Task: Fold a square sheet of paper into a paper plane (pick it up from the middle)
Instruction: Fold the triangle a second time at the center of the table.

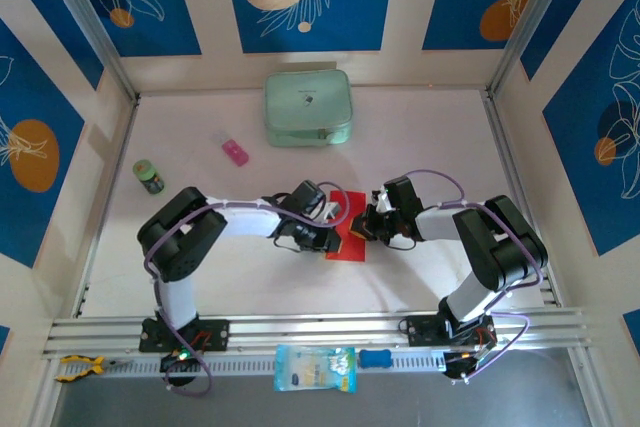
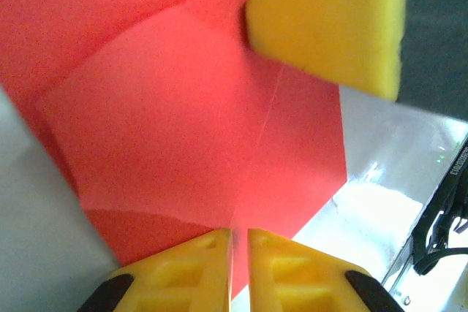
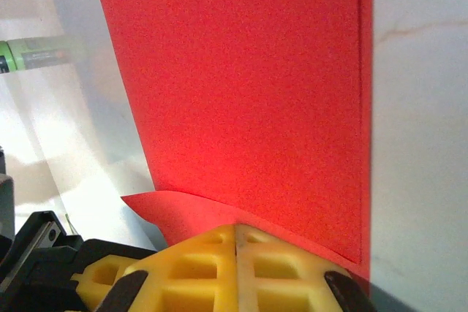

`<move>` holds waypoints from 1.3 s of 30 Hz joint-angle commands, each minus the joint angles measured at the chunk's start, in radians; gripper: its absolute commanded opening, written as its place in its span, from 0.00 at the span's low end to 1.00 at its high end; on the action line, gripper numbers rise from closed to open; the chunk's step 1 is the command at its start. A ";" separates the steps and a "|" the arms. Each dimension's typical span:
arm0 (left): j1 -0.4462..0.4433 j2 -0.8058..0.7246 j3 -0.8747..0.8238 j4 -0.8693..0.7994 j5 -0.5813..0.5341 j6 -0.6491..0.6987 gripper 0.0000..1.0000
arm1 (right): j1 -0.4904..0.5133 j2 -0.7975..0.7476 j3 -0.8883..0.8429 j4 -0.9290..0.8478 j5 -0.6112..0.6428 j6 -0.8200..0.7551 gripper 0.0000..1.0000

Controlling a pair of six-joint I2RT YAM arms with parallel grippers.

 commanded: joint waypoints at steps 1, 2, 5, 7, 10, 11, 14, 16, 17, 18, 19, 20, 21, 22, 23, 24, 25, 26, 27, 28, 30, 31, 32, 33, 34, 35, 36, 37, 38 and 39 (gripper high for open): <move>-0.009 -0.031 -0.037 -0.079 -0.011 0.030 0.13 | -0.014 0.032 -0.010 -0.106 0.057 -0.014 0.00; -0.009 -0.031 -0.048 -0.081 -0.010 0.032 0.13 | -0.014 0.030 -0.011 -0.108 0.058 -0.014 0.00; -0.010 -0.036 -0.080 -0.088 -0.024 0.030 0.11 | -0.016 0.025 -0.011 -0.113 0.060 -0.016 0.00; -0.009 -0.043 -0.095 -0.094 -0.035 0.033 0.11 | -0.017 0.024 -0.012 -0.114 0.059 -0.016 0.00; -0.010 -0.052 -0.103 -0.111 -0.051 0.043 0.10 | -0.018 0.021 -0.010 -0.114 0.058 -0.019 0.00; -0.010 -0.055 -0.104 -0.118 -0.055 0.047 0.10 | -0.018 0.022 -0.010 -0.115 0.056 -0.017 0.00; -0.011 -0.063 -0.112 -0.140 -0.069 0.058 0.09 | -0.018 0.018 -0.008 -0.119 0.054 -0.020 0.00; -0.011 -0.072 -0.122 -0.151 -0.079 0.064 0.09 | -0.019 0.016 -0.006 -0.121 0.055 -0.021 0.00; -0.011 -0.077 -0.126 -0.155 -0.082 0.067 0.08 | -0.020 0.014 -0.007 -0.122 0.054 -0.022 0.00; -0.012 -0.083 -0.133 -0.154 -0.084 0.067 0.09 | -0.020 0.014 -0.006 -0.124 0.054 -0.022 0.00; -0.011 -0.088 -0.142 -0.153 -0.086 0.065 0.08 | -0.021 0.013 -0.006 -0.123 0.054 -0.024 0.00; -0.011 -0.096 -0.149 -0.152 -0.086 0.063 0.08 | -0.022 0.013 -0.005 -0.123 0.053 -0.026 0.00; -0.012 -0.100 -0.155 -0.151 -0.087 0.061 0.08 | -0.022 0.013 -0.004 -0.123 0.053 -0.026 0.00; -0.011 -0.107 -0.162 -0.146 -0.087 0.058 0.08 | -0.022 0.013 -0.005 -0.121 0.053 -0.025 0.00; -0.012 -0.112 -0.169 -0.142 -0.087 0.058 0.08 | -0.021 0.013 -0.005 -0.122 0.051 -0.026 0.00; -0.011 -0.119 -0.172 -0.145 -0.089 0.058 0.07 | -0.022 0.014 -0.005 -0.121 0.050 -0.026 0.00; -0.011 -0.127 -0.175 -0.147 -0.095 0.057 0.07 | -0.022 0.015 -0.004 -0.121 0.048 -0.027 0.00; -0.011 -0.133 -0.176 -0.149 -0.099 0.058 0.07 | -0.022 0.015 -0.004 -0.119 0.047 -0.027 0.00; -0.011 -0.143 -0.176 -0.155 -0.106 0.059 0.06 | -0.022 0.017 -0.002 -0.120 0.045 -0.028 0.00; -0.011 -0.153 -0.177 -0.157 -0.111 0.059 0.06 | -0.022 0.017 0.001 -0.118 0.042 -0.028 0.00; -0.010 -0.179 -0.172 -0.144 -0.099 0.050 0.05 | -0.021 0.015 0.001 -0.115 0.035 -0.028 0.00; -0.011 -0.195 -0.168 -0.126 -0.087 0.043 0.04 | -0.021 0.013 0.001 -0.110 0.029 -0.031 0.00; -0.010 -0.208 -0.159 -0.116 -0.082 0.040 0.04 | -0.022 0.012 0.001 -0.107 0.023 -0.033 0.00; -0.009 -0.219 -0.143 -0.115 -0.081 0.040 0.04 | -0.022 0.009 0.002 -0.107 0.019 -0.034 0.00; -0.003 -0.221 -0.125 -0.114 -0.082 0.042 0.05 | -0.022 0.005 0.004 -0.107 0.018 -0.037 0.00; 0.001 -0.219 -0.109 -0.110 -0.084 0.041 0.05 | -0.021 0.003 0.004 -0.107 0.016 -0.038 0.00; 0.008 -0.209 -0.087 -0.099 -0.081 0.042 0.05 | -0.022 0.002 0.005 -0.109 0.016 -0.039 0.00; 0.014 -0.193 -0.063 -0.092 -0.081 0.039 0.05 | -0.022 0.002 0.006 -0.109 0.016 -0.040 0.00; 0.019 -0.174 -0.042 -0.086 -0.079 0.037 0.07 | -0.022 0.003 0.006 -0.109 0.015 -0.041 0.00; 0.024 -0.152 -0.016 -0.078 -0.079 0.038 0.08 | -0.022 0.005 0.006 -0.109 0.014 -0.040 0.00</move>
